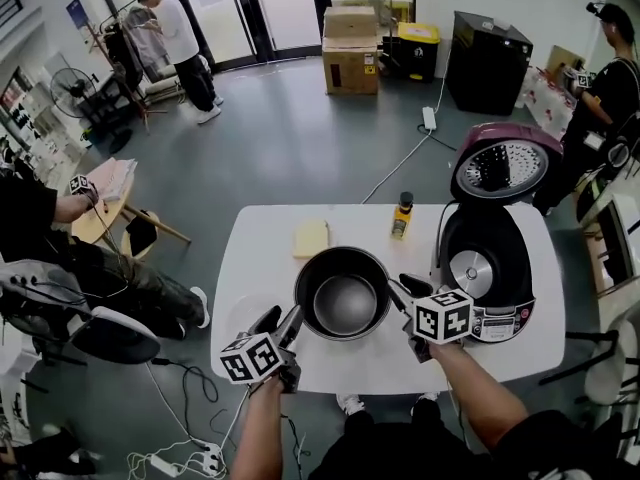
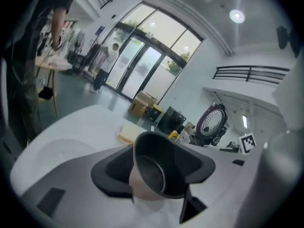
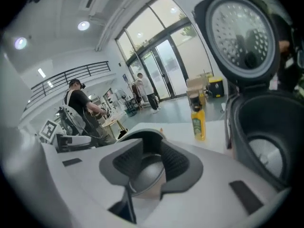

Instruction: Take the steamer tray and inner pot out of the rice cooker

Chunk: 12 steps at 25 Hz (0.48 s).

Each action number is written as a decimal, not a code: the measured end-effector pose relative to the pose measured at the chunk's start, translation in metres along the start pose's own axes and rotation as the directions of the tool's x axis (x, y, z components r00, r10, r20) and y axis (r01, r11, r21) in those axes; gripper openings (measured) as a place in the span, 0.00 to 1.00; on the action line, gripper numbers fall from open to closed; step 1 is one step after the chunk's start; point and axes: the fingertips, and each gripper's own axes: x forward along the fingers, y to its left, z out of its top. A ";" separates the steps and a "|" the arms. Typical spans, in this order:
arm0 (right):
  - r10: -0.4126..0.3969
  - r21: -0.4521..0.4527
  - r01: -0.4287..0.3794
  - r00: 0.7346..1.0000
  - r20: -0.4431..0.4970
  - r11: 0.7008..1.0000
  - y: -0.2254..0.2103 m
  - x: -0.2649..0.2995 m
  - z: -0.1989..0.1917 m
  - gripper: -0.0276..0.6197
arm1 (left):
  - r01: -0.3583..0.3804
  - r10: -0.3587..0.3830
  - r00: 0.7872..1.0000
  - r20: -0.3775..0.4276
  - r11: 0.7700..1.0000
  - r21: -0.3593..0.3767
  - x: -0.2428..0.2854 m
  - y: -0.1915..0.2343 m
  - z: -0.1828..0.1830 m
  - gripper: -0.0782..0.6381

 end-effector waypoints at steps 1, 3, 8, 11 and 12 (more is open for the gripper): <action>-0.001 -0.040 0.003 0.999 0.037 0.999 0.005 -0.006 0.012 0.21 | -0.030 0.028 0.999 0.036 0.997 0.065 -0.008 -0.007 0.012 0.48; 0.012 -0.106 0.000 0.993 0.116 0.994 0.018 -0.021 0.035 0.21 | -0.091 0.069 0.990 0.124 0.980 0.177 -0.024 -0.026 0.034 0.47; 0.044 -0.280 0.036 0.960 0.276 0.959 0.050 -0.074 0.079 0.08 | -0.126 0.020 0.947 0.322 0.942 0.312 -0.055 -0.086 0.065 0.31; 0.057 -0.374 0.074 0.943 0.327 0.925 0.064 -0.106 0.091 0.04 | -0.161 0.002 0.924 0.381 0.908 0.387 -0.064 -0.118 0.074 0.15; 0.057 -0.398 0.090 0.938 0.342 0.913 0.067 -0.116 0.094 0.04 | -0.166 -0.008 0.921 0.389 0.896 0.411 -0.063 -0.128 0.075 0.10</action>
